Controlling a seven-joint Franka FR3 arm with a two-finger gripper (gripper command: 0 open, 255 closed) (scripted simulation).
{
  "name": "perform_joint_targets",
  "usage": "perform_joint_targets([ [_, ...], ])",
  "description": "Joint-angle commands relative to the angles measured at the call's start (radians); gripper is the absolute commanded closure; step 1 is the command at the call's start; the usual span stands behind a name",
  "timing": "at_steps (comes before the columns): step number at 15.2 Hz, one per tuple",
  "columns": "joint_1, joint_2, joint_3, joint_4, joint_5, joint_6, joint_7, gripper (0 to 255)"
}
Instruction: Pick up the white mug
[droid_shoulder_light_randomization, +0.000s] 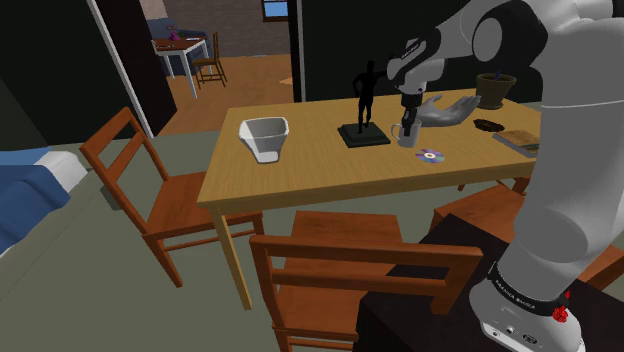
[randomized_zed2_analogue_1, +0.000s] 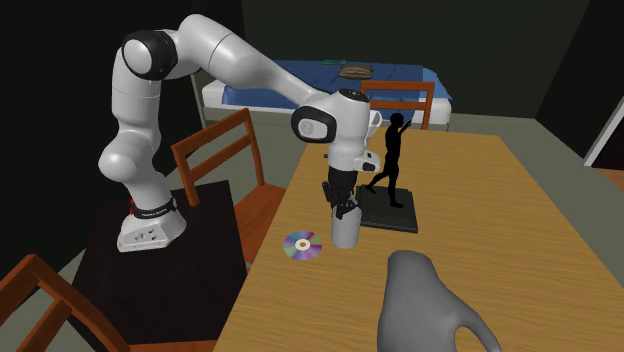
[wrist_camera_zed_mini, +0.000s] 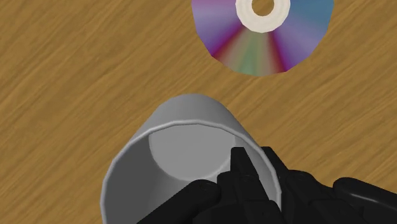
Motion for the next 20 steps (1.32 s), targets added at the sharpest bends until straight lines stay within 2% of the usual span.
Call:
perform_joint_targets([
  [1,0.0,0.0,0.0,0.0,0.0,0.0,0.0,255],
  [6,0.001,-0.001,0.0,-0.001,-0.001,0.0,0.002,255],
  [20,0.008,-0.065,-0.012,0.105,-0.029,-0.165,0.014,255],
])
